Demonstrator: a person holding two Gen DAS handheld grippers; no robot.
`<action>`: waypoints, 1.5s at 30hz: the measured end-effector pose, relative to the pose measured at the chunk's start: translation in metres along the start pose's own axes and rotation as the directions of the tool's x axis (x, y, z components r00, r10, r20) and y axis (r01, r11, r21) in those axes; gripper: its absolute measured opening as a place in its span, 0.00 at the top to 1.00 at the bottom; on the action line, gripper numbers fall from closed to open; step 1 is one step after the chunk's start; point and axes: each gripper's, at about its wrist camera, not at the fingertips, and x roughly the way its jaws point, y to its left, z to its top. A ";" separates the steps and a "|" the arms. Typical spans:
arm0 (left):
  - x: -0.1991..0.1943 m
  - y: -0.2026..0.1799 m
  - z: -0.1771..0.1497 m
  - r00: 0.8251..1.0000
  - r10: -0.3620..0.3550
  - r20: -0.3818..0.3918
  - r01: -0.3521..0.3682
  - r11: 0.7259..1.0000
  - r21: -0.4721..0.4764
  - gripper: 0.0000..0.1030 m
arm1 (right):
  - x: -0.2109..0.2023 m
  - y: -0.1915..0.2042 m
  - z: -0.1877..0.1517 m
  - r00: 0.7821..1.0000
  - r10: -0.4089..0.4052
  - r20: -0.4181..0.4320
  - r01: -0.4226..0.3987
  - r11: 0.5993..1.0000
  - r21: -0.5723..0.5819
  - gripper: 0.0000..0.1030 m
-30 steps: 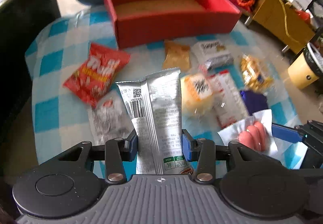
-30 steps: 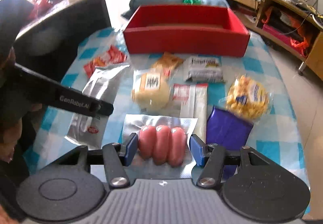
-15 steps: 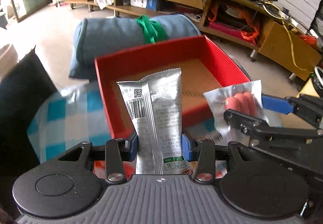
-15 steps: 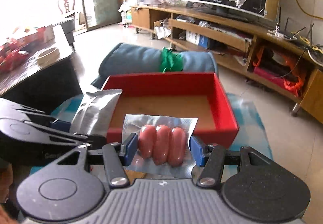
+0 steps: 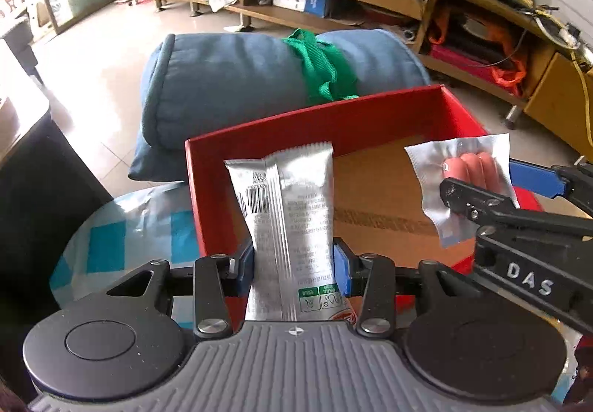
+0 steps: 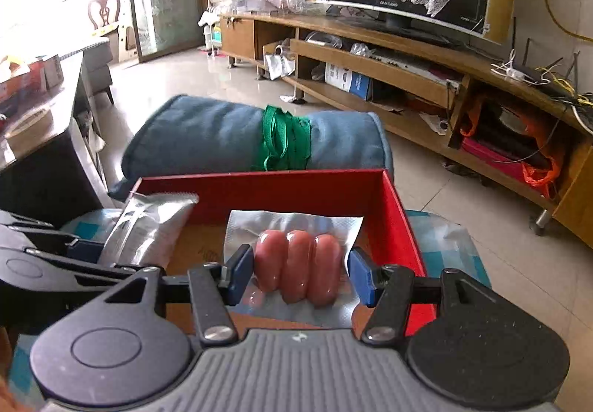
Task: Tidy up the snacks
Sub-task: 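Carry both packs into the red tray and open both tools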
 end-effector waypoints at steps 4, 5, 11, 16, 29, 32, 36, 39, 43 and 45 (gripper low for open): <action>0.013 -0.001 0.003 1.000 0.020 -0.005 -0.020 1.000 -0.003 0.51 | 0.025 0.001 -0.002 1.000 0.005 -0.029 -0.006 1.000 -0.008 0.47; 0.017 0.000 0.004 1.000 0.022 -0.011 -0.022 1.000 -0.005 0.51 | 0.034 0.000 -0.004 0.999 0.003 -0.035 -0.003 1.000 -0.016 0.46; 0.037 -0.001 0.002 0.998 0.052 -0.046 -0.051 0.999 0.012 0.47 | 0.054 -0.003 -0.005 0.998 0.010 -0.067 -0.012 0.999 -0.033 0.38; 0.036 -0.003 0.002 0.998 0.052 -0.044 -0.051 0.999 0.015 0.36 | 0.055 -0.008 -0.006 0.998 -0.005 -0.062 0.003 1.000 -0.027 0.38; 0.011 -0.004 0.000 0.997 0.076 -0.020 -0.076 0.997 0.024 0.23 | 0.016 0.001 -0.004 1.000 -0.023 -0.021 0.022 0.999 -0.039 0.37; 0.004 -0.008 -0.002 0.995 0.101 -0.014 -0.100 0.994 0.044 0.19 | 0.010 0.000 -0.005 0.999 -0.023 -0.027 0.022 0.999 -0.023 0.37; -0.003 -0.011 -0.005 0.994 0.110 -0.015 -0.109 0.992 0.065 0.18 | 0.000 -0.002 -0.007 0.999 -0.026 -0.030 0.026 1.000 -0.001 0.37; -0.007 -0.010 -0.009 0.995 0.097 -0.025 -0.095 0.994 0.060 0.18 | -0.007 -0.002 -0.009 0.999 -0.026 -0.030 0.026 1.000 0.000 0.37; -0.012 -0.008 -0.013 0.996 0.083 -0.043 -0.080 0.996 0.049 0.17 | -0.016 -0.001 -0.014 0.999 -0.023 -0.034 0.024 1.000 0.015 0.37; -0.016 -0.008 -0.015 0.996 0.082 -0.041 -0.080 0.995 0.052 0.17 | -0.020 -0.001 -0.016 0.999 -0.015 -0.040 0.016 0.999 0.030 0.37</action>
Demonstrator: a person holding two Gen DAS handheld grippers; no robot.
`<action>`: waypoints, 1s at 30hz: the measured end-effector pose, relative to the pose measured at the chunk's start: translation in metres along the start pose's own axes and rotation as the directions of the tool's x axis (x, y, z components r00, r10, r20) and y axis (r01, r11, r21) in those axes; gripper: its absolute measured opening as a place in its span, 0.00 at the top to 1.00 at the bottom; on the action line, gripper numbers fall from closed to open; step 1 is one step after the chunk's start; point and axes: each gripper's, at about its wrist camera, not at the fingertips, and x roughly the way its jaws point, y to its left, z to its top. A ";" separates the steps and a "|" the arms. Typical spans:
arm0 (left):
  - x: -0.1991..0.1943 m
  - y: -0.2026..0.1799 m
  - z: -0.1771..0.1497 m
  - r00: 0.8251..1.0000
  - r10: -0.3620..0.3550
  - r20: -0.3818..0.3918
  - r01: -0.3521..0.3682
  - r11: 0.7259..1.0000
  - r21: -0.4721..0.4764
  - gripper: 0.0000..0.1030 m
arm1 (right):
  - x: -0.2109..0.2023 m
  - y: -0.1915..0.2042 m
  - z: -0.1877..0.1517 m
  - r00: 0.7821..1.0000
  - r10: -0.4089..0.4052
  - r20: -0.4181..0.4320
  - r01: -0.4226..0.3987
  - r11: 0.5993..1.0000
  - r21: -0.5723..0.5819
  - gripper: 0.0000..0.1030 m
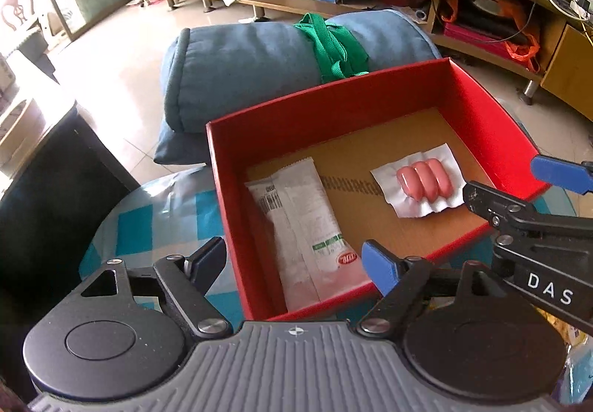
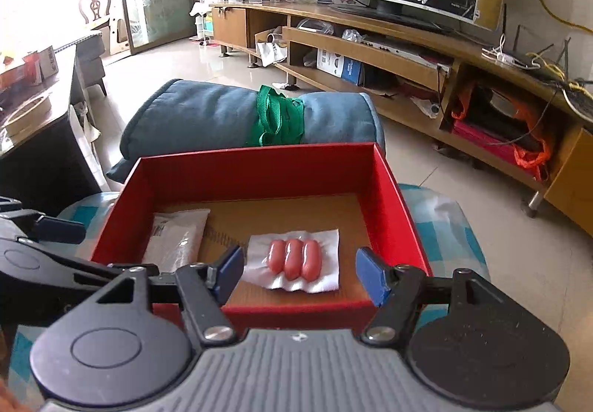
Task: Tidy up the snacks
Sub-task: 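Carry both packs into the red tray and open both tools, then grasp the red Trolli bag with the left tool while the right tool grasps the bun bag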
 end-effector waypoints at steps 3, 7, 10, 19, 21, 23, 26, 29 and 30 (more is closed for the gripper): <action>-0.006 0.002 -0.004 1.000 -0.012 0.002 0.012 1.000 -0.009 0.17 | -0.009 0.001 -0.003 1.000 0.012 -0.004 -0.012 1.000 0.019 0.37; -0.015 0.005 -0.012 1.000 -0.030 0.000 0.030 0.999 -0.012 0.17 | -0.018 0.003 -0.008 1.000 0.019 -0.006 -0.019 1.000 0.019 0.37; -0.023 0.012 -0.025 0.999 -0.041 -0.004 0.041 0.999 -0.019 0.16 | -0.026 0.007 -0.018 0.999 0.036 -0.022 -0.036 0.999 0.009 0.36; -0.028 0.044 -0.072 0.996 -0.043 -0.082 0.036 0.996 -0.085 0.16 | -0.030 0.043 -0.054 0.988 0.098 -0.121 -0.109 0.990 -0.086 0.36; -0.027 0.049 -0.078 0.994 -0.042 -0.098 0.033 0.995 -0.094 0.16 | -0.031 0.047 -0.058 0.987 0.101 -0.129 -0.113 0.989 -0.095 0.36; -0.021 0.053 -0.083 0.992 -0.039 -0.121 0.029 0.996 -0.089 0.16 | -0.032 0.050 -0.066 0.982 0.109 -0.156 -0.125 0.987 -0.098 0.36; -0.010 0.061 -0.091 0.988 -0.048 -0.148 0.037 0.996 -0.076 0.16 | -0.034 0.048 -0.071 0.977 0.124 -0.174 -0.140 0.987 -0.080 0.36; 0.003 0.072 -0.094 0.971 -0.140 -0.194 0.120 0.987 -0.110 0.16 | -0.033 0.045 -0.076 0.970 0.142 -0.195 -0.155 0.986 -0.052 0.36; 0.007 0.074 -0.095 0.968 -0.152 -0.202 0.128 0.984 -0.127 0.16 | -0.032 0.044 -0.077 0.969 0.144 -0.203 -0.156 0.987 -0.048 0.36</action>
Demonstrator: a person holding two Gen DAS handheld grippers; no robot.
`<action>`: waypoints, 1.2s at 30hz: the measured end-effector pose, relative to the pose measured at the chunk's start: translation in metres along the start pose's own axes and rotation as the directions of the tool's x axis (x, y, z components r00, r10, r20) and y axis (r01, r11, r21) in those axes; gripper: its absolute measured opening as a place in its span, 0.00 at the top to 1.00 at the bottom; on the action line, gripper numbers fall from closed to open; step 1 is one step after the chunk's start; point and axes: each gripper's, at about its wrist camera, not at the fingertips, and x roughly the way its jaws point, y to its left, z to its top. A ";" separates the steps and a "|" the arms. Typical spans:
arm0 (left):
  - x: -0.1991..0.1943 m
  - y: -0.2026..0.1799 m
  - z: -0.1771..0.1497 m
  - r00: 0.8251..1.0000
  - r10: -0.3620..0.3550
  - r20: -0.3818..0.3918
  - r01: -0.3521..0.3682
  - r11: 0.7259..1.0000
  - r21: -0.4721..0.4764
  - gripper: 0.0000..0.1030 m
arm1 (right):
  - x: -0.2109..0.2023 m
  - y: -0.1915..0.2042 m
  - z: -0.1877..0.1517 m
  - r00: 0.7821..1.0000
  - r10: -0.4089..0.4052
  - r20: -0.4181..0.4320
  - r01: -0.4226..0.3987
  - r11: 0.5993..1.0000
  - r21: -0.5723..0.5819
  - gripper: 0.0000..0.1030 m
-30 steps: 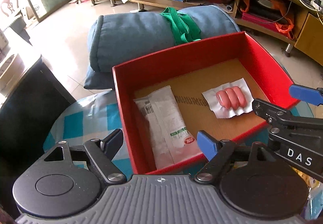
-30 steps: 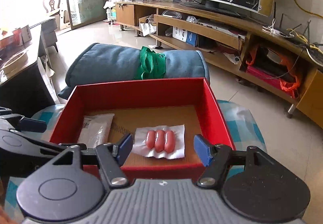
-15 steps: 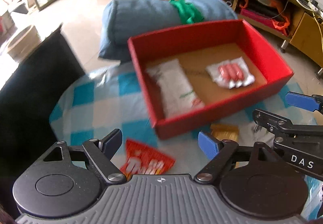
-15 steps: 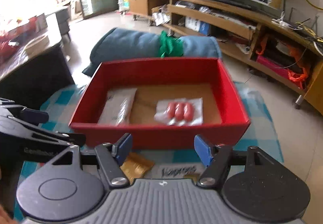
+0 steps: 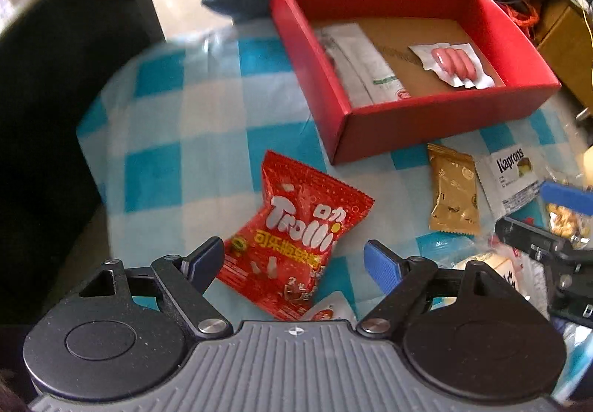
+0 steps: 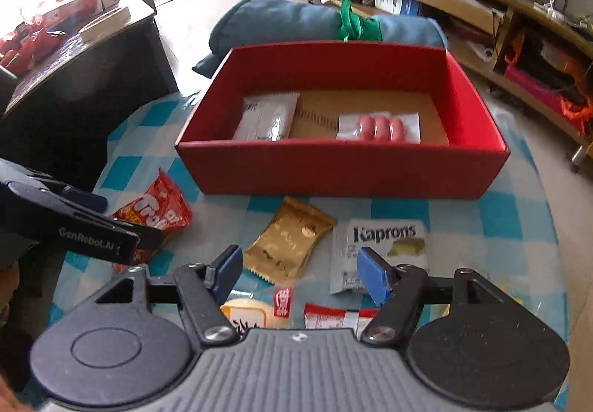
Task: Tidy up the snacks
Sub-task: 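Grasp the red Trolli bag with the left tool while the right tool grasps the bun bag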
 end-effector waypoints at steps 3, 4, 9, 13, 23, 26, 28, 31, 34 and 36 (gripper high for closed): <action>0.006 -0.004 -0.001 1.000 0.019 0.002 -0.019 0.999 0.048 0.16 | 0.003 0.000 0.001 1.000 0.005 -0.015 -0.005 1.000 0.004 0.36; 0.009 -0.006 -0.001 0.999 0.042 0.003 -0.042 0.997 0.071 0.15 | 0.002 0.001 0.001 1.000 0.009 -0.015 -0.009 1.000 0.003 0.36; 0.033 -0.009 0.008 0.997 0.076 0.001 -0.075 0.989 0.127 0.08 | 0.005 0.002 0.000 1.000 0.011 -0.030 -0.011 1.000 -0.003 0.36; 0.027 -0.007 0.003 0.999 0.040 -0.002 -0.039 0.994 0.105 0.24 | 0.005 -0.002 -0.003 0.999 0.004 -0.045 -0.004 1.000 0.001 0.36; 0.008 -0.017 -0.015 0.998 0.031 -0.048 -0.026 0.995 0.100 0.41 | -0.003 -0.004 -0.018 0.997 0.018 -0.077 -0.014 0.998 0.056 0.32; 0.011 -0.018 -0.014 0.998 0.030 -0.058 -0.024 0.995 0.099 0.38 | -0.001 0.006 -0.024 0.994 0.063 -0.088 -0.058 0.997 0.053 0.27; 0.014 -0.020 -0.014 0.997 0.042 -0.062 -0.035 0.994 0.104 0.35 | 0.005 0.014 -0.026 0.992 0.072 -0.100 -0.069 0.997 0.036 0.24; 0.015 -0.021 -0.015 0.996 0.067 -0.053 -0.061 0.992 0.109 0.23 | 0.020 0.025 -0.031 0.988 0.082 -0.134 -0.083 0.997 -0.003 0.23; 0.017 -0.019 -0.017 0.995 0.093 -0.039 -0.088 0.990 0.110 0.14 | 0.026 0.035 -0.034 0.994 0.037 -0.107 -0.046 0.996 -0.081 0.20; 0.018 -0.016 -0.017 0.995 0.089 -0.039 -0.085 0.992 0.095 0.12 | 0.028 0.034 -0.034 0.994 0.026 -0.104 -0.035 0.996 -0.087 0.19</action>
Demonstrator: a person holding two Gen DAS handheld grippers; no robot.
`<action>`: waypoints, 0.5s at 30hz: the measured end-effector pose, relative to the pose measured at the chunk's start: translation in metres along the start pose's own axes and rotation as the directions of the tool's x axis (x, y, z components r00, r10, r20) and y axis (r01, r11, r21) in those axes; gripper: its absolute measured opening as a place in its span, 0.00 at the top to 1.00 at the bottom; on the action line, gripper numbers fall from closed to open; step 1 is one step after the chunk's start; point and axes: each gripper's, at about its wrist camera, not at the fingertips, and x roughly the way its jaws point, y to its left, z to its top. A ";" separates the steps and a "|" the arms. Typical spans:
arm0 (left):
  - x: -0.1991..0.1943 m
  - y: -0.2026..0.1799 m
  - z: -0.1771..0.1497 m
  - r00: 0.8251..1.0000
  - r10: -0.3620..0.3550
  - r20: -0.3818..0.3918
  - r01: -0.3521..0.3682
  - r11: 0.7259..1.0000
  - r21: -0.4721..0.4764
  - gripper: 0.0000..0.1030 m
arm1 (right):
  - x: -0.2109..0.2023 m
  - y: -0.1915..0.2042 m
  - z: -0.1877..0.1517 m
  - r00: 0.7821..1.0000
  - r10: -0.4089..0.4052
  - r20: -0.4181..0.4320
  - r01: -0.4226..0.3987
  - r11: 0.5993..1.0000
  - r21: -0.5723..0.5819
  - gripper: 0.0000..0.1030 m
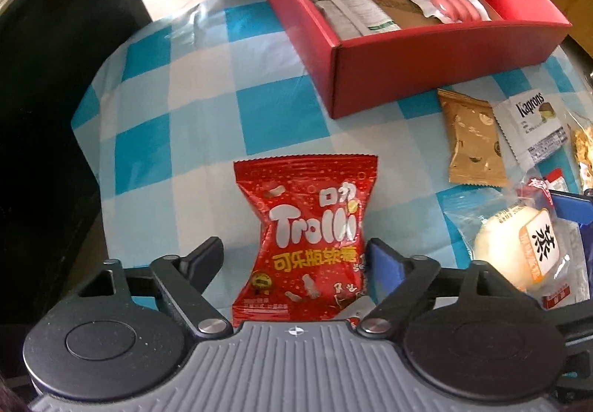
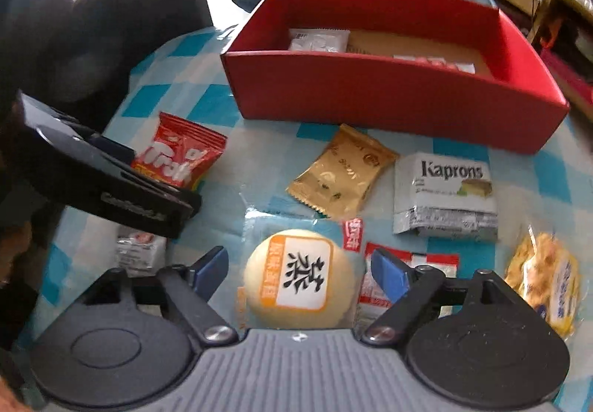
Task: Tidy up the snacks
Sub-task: 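Grasp the red Trolli bag with the left tool while the right tool grasps the bun bag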
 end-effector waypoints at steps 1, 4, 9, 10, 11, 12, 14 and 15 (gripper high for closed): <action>0.001 0.002 -0.001 1.000 0.001 0.001 -0.001 1.000 -0.006 0.10 | 0.001 -0.001 0.000 1.000 0.003 -0.003 -0.003 1.000 -0.001 0.18; 0.003 0.005 -0.002 1.000 0.015 0.004 -0.015 0.999 -0.030 0.03 | 0.009 -0.004 -0.001 0.999 0.009 -0.046 -0.008 1.000 0.011 0.01; 0.008 0.017 -0.004 1.000 -0.022 -0.008 0.021 0.994 -0.109 0.00 | 0.013 -0.005 -0.002 0.997 -0.046 -0.061 0.045 0.999 -0.017 0.11; 0.008 0.016 -0.003 1.000 -0.022 -0.008 0.021 0.995 -0.099 0.00 | 0.010 -0.005 -0.001 0.997 -0.059 -0.054 0.058 0.998 -0.022 0.17; 0.007 0.015 -0.003 1.000 -0.027 -0.004 0.027 0.996 -0.085 0.05 | 0.002 -0.004 0.000 0.998 -0.062 -0.032 0.061 0.997 -0.036 0.36; 0.004 0.013 -0.003 0.999 -0.035 0.003 0.035 0.997 -0.069 0.08 | 0.000 -0.004 0.001 0.997 -0.078 -0.026 0.077 0.996 -0.040 0.43; -0.001 0.010 -0.004 0.998 -0.053 0.013 0.054 0.997 -0.051 0.22 | 0.000 -0.005 0.001 0.997 -0.074 -0.030 0.073 0.996 -0.044 0.44; -0.003 0.008 -0.004 0.998 -0.058 0.017 0.059 0.997 -0.044 0.25 | 0.000 -0.005 0.001 0.997 -0.074 -0.030 0.073 0.996 -0.044 0.44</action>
